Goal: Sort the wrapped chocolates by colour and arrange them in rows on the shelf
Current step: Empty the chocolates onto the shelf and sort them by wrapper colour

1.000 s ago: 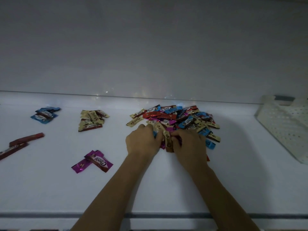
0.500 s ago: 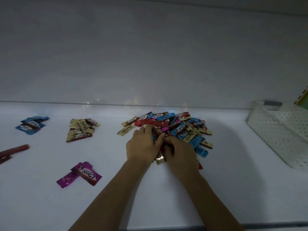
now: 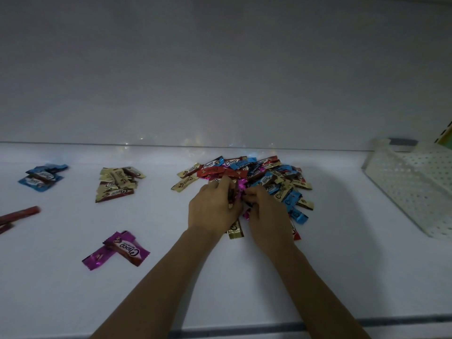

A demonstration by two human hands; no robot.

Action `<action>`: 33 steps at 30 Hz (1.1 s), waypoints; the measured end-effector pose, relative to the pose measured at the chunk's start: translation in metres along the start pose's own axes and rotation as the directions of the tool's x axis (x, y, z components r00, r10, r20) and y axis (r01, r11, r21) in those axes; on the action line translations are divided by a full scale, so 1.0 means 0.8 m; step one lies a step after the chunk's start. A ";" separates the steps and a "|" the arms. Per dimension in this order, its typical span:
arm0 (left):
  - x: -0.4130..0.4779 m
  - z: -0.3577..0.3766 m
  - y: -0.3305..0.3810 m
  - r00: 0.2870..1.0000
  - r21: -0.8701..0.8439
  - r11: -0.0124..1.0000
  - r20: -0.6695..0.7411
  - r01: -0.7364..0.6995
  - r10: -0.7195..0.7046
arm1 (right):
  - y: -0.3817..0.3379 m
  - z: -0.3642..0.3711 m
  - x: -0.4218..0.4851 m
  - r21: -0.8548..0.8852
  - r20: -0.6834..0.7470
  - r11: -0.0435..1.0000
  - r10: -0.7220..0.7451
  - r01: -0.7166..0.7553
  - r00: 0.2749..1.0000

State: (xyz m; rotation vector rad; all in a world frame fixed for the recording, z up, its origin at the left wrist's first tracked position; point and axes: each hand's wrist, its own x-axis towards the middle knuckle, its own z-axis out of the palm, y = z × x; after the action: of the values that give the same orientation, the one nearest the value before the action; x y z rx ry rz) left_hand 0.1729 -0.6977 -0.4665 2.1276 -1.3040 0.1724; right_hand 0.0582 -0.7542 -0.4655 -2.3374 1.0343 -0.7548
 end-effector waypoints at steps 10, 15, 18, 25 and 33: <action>0.008 -0.010 -0.012 0.956 -0.442 0.860 -0.021 0.255 -0.294 | 0.007 0.008 0.002 0.065 -0.076 0.996 -0.053 0.058 0.996; 0.008 -0.009 -0.021 0.935 -0.724 0.649 -0.016 0.232 -0.353 | -0.007 0.005 -0.010 -0.038 -0.176 0.972 -0.234 0.231 0.956; 0.006 -0.013 -0.021 0.930 -0.783 0.593 -0.052 0.188 -0.364 | -0.013 0.005 -0.013 -0.060 -0.125 0.964 -0.267 0.261 0.956; 0.007 -0.019 -0.016 0.916 -0.832 0.527 -0.058 0.175 -0.396 | -0.005 0.016 -0.008 -0.285 -0.051 0.894 -0.374 0.346 0.926; 0.008 -0.019 -0.018 0.898 -0.832 0.515 -0.046 0.207 -0.437 | -0.004 0.009 -0.002 -0.250 -0.218 0.955 -0.219 0.162 0.951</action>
State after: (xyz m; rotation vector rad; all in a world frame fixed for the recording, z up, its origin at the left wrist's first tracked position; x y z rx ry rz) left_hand 0.1917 -0.6893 -0.4582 1.4096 -0.5881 -0.2805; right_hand 0.0635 -0.7493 -0.4694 -2.6211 1.0526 -1.0705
